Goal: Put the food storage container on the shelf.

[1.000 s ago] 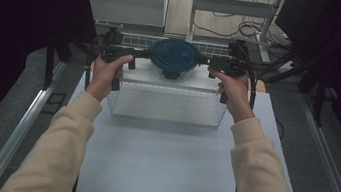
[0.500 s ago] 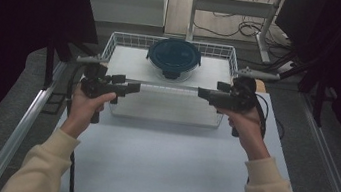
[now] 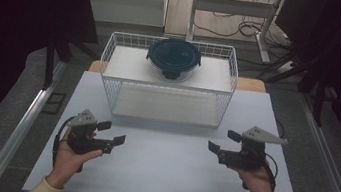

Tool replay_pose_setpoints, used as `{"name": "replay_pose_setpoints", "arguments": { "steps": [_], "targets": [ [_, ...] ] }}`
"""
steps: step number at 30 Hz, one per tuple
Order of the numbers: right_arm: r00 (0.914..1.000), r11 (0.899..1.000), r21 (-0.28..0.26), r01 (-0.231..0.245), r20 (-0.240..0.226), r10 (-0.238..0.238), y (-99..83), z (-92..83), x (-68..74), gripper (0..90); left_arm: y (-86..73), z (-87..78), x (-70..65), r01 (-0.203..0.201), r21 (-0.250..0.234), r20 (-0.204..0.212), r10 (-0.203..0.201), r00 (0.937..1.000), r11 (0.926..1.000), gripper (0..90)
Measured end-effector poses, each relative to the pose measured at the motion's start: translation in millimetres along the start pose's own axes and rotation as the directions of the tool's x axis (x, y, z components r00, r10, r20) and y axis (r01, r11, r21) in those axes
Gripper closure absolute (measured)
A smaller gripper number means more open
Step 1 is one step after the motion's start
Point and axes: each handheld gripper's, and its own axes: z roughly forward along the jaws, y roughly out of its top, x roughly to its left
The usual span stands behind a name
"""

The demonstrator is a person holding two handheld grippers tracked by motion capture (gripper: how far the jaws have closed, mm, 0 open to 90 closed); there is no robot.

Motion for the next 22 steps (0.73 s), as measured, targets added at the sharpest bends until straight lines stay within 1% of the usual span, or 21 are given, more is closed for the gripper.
{"name": "replay_pose_setpoints", "arguments": {
  "steps": [1, 2, 3, 4, 5, 7, 8, 9, 11, 13, 16, 19, 20, 22],
  "targets": [
    [0.9999, 1.0, -0.008, -0.007, 0.015, 0.007, -13.8, 0.2, -0.5, 15.2, -8.5, 3.0, 1.6, 0.003, 0.031, -0.005, -0.003, 1.0, 0.9995, 22.1],
    [0.9996, 0.998, 0.056, -0.021, 0.018, 0.02, -35.5, 6.1, -1.8, 14.9, -18.1, 6.5, 3.9, 0.021, 0.05, -0.015, -0.021, 0.9997, 0.9985, 22.3],
    [0.9996, 0.998, 0.056, -0.021, 0.018, 0.02, -35.5, 6.1, -1.8, 14.9, -18.1, 6.5, 3.9, 0.021, 0.05, -0.015, -0.021, 0.9997, 0.9985, 22.3],
    [0.9993, 0.997, 0.072, -0.028, 0.026, 0.026, -43.0, 7.5, -1.4, 14.9, -25.6, 9.9, 5.8, 0.044, 0.073, -0.017, -0.043, 0.9989, 0.9964, 22.3],
    [0.999, 0.995, 0.097, -0.021, 0.041, 0.017, -55.0, 10.5, -0.7, 14.9, -28.3, 11.0, 6.2, 0.054, 0.077, -0.019, -0.053, 0.9984, 0.9955, 22.3],
    [0.9991, 0.992, 0.128, -0.006, 0.042, 0.001, -62.5, 12.7, 1.0, 14.9, -32.1, 12.8, 6.9, 0.055, 0.088, -0.017, -0.053, 0.9984, 0.9947, 22.4],
    [0.9987, 0.992, 0.127, -0.01, 0.051, 0.003, -65.6, 13.2, 1.9, 14.9, -33.0, 14.3, 7.0, 0.054, 0.093, -0.02, -0.052, 0.9984, 0.9942, 22.4],
    [0.9987, 0.992, 0.127, -0.01, 0.051, 0.003, -65.6, 13.2, 1.9, 14.9, -33.0, 14.3, 7.0, 0.054, 0.093, -0.02, -0.052, 0.9984, 0.9942, 22.4],
    [0.9985, 0.993, 0.119, -0.03, 0.048, 0.024, -66.8, 13.1, 0.1, 15.1, -33.2, 15.8, 7.0, 0.056, 0.097, -0.016, -0.055, 0.9984, 0.9937, 22.3],
    [0.9985, 0.993, 0.112, -0.04, 0.043, 0.035, -67.3, 12.6, -2.0, 15.3, -33.6, 16.7, 7.3, 0.051, 0.103, -0.022, -0.049, 0.9986, 0.9933, 22.3],
    [0.9983, 0.994, 0.107, -0.039, 0.048, 0.034, -67.9, 12.8, -4.5, 15.3, -34.7, 17.9, 9.6, 0.055, 0.111, -0.032, -0.052, 0.9981, 0.9923, 22.3],
    [0.9984, 0.995, 0.095, -0.028, 0.052, 0.023, -68.3, 12.3, -5.6, 15.3, -35.6, 18.0, 11.2, 0.059, 0.118, -0.024, -0.056, 0.9981, 0.9913, 22.1],
    [0.9989, 0.996, 0.085, -0.029, 0.038, 0.026, -67.7, 10.9, -6.6, 15.3, -36.6, 17.5, 10.4, 0.054, 0.122, -0.022, -0.052, 0.9984, 0.9911, 21.9],
    [0.9989, 0.996, 0.084, -0.031, 0.037, 0.028, -67.7, 10.4, -7.1, 15.2, -37.6, 17.8, 9.8, 0.052, 0.124, -0.023, -0.05, 0.9985, 0.9909, 21.9]
  ]
}}
